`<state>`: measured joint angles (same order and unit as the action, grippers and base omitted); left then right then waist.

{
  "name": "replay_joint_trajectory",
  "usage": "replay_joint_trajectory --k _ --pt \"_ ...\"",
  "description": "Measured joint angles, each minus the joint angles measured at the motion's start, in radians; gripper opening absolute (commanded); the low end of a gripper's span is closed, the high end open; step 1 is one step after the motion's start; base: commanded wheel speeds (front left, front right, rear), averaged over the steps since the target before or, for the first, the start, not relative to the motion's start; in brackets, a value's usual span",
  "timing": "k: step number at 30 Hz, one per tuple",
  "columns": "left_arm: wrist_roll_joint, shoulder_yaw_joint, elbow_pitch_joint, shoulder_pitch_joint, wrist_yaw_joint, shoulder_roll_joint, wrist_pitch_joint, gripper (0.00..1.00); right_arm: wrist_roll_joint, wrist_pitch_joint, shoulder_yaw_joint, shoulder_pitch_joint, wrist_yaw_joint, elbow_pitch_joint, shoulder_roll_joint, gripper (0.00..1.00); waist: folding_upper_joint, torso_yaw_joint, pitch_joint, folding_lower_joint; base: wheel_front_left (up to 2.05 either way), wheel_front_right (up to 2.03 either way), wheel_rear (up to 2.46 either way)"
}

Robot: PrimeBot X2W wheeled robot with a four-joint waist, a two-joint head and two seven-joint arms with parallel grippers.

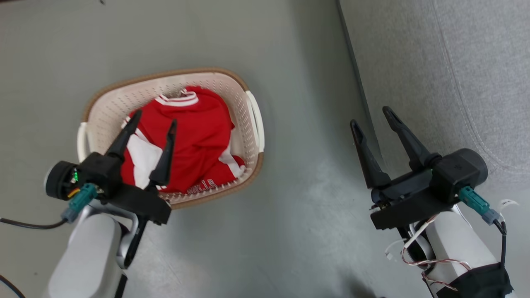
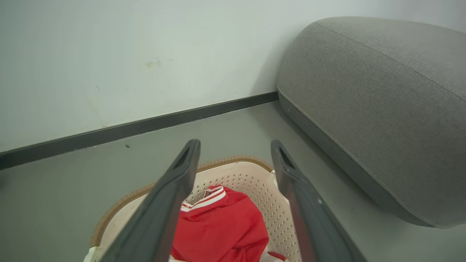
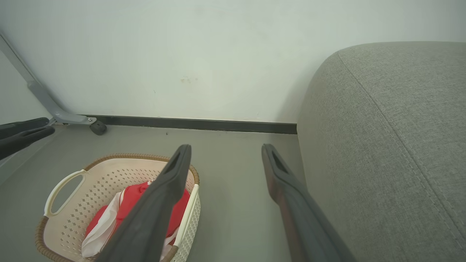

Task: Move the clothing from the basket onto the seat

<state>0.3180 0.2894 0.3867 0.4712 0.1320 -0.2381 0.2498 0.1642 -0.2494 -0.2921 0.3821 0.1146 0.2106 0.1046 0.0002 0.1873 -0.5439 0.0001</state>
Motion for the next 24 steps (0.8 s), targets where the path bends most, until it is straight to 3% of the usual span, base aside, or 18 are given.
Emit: replay_joint_trajectory --k 12,24 --pt "-0.032 -0.007 0.092 0.176 0.000 -0.055 -0.080 1.00 -0.012 0.000 0.007 0.077 0.000 -0.053 -0.024 1.00 0.0001 0.067 -0.193 0.0000 0.00 0.00 0.00" --pt "-0.050 -0.021 0.235 0.284 -0.036 -0.084 -0.197 1.00 -0.016 -0.007 0.008 0.141 0.001 -0.049 -0.038 1.00 0.0001 0.108 -0.348 0.0000 0.00 0.00 0.00"
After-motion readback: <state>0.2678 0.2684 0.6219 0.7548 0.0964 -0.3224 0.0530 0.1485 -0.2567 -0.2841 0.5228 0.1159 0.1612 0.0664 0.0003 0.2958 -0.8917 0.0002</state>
